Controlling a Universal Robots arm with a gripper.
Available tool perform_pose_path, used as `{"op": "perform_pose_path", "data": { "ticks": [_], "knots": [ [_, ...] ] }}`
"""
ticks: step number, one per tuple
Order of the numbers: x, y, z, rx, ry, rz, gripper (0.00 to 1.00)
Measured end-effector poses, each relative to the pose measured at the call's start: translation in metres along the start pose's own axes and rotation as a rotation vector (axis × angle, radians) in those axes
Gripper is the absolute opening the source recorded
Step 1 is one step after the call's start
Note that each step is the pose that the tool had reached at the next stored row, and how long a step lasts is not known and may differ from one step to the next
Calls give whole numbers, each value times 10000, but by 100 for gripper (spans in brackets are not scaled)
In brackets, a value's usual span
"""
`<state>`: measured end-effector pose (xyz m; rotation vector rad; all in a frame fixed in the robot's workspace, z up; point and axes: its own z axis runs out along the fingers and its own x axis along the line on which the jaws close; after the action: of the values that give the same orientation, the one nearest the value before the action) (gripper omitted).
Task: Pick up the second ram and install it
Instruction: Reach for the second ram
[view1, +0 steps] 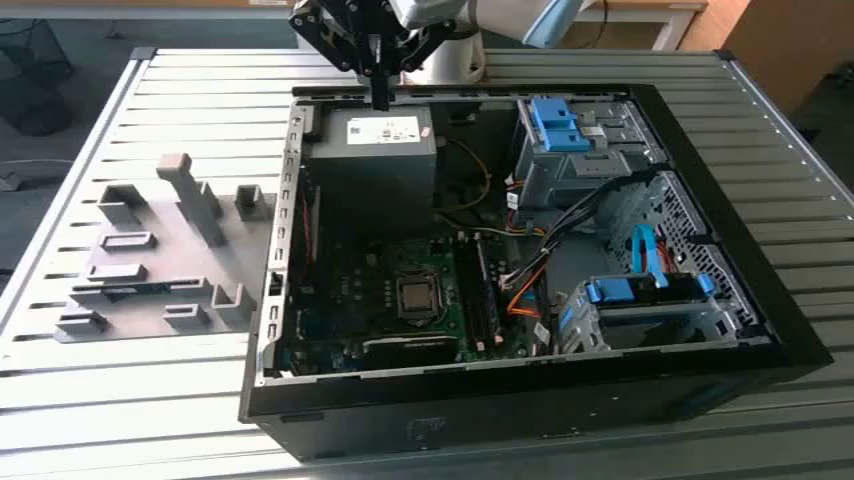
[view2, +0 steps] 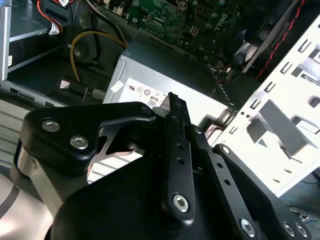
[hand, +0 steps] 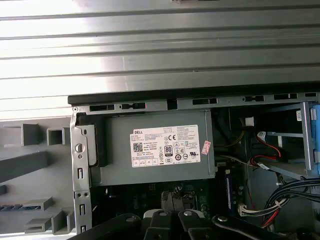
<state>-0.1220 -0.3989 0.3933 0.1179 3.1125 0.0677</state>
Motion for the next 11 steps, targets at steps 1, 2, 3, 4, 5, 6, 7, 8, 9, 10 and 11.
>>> {"op": "perform_pose_path", "data": {
  "ticks": [1, 2, 3, 4, 5, 6, 7, 8, 9, 10, 11],
  "knots": [
    [0, 0, 0, 0, 0, 0, 11],
    [0, 0, 0, 0, 0, 0, 11],
    [2, 0, 0, 0, 0, 0, 11],
    [3, 0, 0, 1, 0, 0, 11],
    [5, 0, 0, 1, 0, 0, 11],
    [7, -1, 0, 0, 0, 1, 11],
    [10, -1, 0, 0, 0, 1, 11],
    [12, -1, -1, 0, 0, 1, 11],
    [15, -1, -1, 0, 0, 0, 11],
    [17, -1, 0, 0, 0, 0, 11],
    [20, -2, 0, 0, -1, 0, 11]
  ]
}}
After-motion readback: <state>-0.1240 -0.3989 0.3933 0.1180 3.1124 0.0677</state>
